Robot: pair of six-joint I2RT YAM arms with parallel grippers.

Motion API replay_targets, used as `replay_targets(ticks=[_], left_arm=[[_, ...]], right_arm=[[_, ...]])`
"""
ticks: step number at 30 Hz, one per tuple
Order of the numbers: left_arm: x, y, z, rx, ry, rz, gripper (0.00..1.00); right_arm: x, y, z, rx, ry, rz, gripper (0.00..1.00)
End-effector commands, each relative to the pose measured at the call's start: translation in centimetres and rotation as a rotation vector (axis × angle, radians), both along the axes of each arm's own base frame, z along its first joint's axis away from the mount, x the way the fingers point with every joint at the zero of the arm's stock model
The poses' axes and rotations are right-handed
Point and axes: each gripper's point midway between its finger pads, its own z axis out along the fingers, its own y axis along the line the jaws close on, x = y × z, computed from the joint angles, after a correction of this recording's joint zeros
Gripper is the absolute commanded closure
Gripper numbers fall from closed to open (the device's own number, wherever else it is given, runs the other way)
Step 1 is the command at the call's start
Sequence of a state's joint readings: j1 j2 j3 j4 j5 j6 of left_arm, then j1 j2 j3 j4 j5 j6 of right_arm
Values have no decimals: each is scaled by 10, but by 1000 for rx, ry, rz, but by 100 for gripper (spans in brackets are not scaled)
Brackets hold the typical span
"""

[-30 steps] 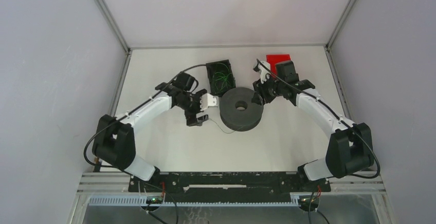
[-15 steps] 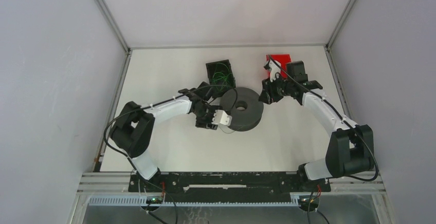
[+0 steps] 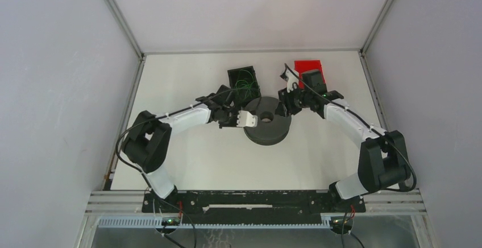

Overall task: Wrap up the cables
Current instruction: Wrap the cable around the cable reel.

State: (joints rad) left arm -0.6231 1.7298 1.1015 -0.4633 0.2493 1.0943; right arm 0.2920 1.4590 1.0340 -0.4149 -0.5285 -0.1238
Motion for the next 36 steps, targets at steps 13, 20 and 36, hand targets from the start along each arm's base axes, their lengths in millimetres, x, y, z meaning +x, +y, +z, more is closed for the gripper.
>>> replay_targets(ticks=[13,20,36], left_arm=[[82,37,56,52,-179,263,100],[110,35,69,57,-161,436,100],[127,11,90,0,30,727,100]], right_arm=[[-5,46,-47,-61,36,93,55],[-21,49,-59,-61,49,158,59],[-9,34,-22,116,37,57,62]])
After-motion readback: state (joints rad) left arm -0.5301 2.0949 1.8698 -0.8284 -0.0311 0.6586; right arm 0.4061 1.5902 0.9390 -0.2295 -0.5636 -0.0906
